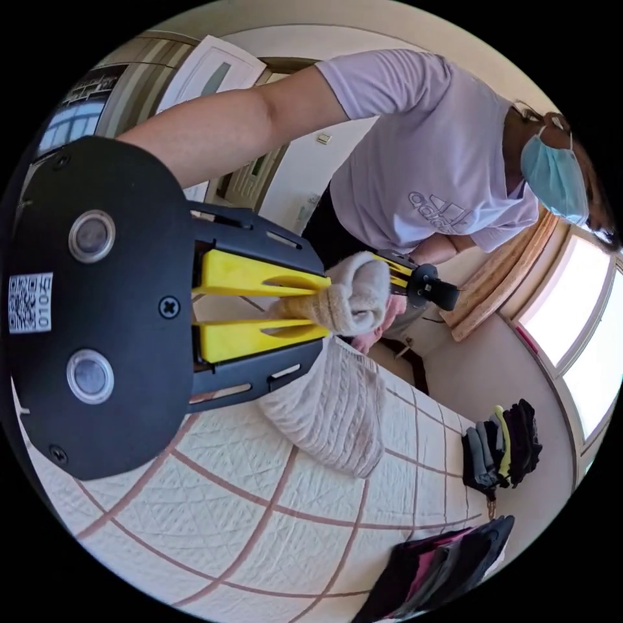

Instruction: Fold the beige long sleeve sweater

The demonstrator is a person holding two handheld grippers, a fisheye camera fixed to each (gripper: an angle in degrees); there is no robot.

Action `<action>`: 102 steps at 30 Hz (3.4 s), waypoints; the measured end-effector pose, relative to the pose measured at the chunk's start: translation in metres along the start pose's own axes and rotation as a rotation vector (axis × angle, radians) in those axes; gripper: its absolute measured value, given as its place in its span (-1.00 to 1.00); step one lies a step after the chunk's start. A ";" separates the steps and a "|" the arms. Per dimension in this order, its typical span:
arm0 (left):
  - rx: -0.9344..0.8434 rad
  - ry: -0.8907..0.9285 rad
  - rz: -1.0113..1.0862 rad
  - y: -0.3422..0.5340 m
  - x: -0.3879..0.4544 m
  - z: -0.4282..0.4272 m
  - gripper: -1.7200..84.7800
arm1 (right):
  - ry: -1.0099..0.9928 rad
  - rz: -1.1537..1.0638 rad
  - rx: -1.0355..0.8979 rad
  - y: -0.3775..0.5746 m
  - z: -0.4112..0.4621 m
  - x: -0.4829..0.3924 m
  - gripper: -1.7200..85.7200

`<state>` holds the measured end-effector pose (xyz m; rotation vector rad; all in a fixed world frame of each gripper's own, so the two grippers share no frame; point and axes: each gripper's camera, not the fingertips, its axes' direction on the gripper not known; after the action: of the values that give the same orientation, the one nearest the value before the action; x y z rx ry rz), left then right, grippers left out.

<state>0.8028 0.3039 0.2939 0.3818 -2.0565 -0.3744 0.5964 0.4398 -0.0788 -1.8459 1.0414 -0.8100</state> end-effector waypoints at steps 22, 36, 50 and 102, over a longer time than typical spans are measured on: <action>0.266 -0.200 -0.381 0.086 -0.193 -0.056 -0.80 | 0.041 0.333 -0.293 -0.170 0.045 0.238 -0.75; 0.353 -0.215 -0.441 0.110 -0.159 -0.037 -0.78 | 0.243 0.606 0.080 -0.044 -0.003 0.148 -0.56; 0.438 -0.181 -0.430 0.127 -0.162 -0.024 -0.75 | 0.053 0.591 -0.285 -0.073 -0.024 0.306 -0.54; 0.192 -0.153 -0.583 -0.120 -0.132 0.000 -0.42 | -0.097 1.250 1.316 0.453 -0.018 0.229 -0.76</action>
<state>0.8796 0.2508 0.1418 1.1086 -2.1074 -0.5675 0.5296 0.0959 -0.4470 -0.0003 0.9461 -0.3677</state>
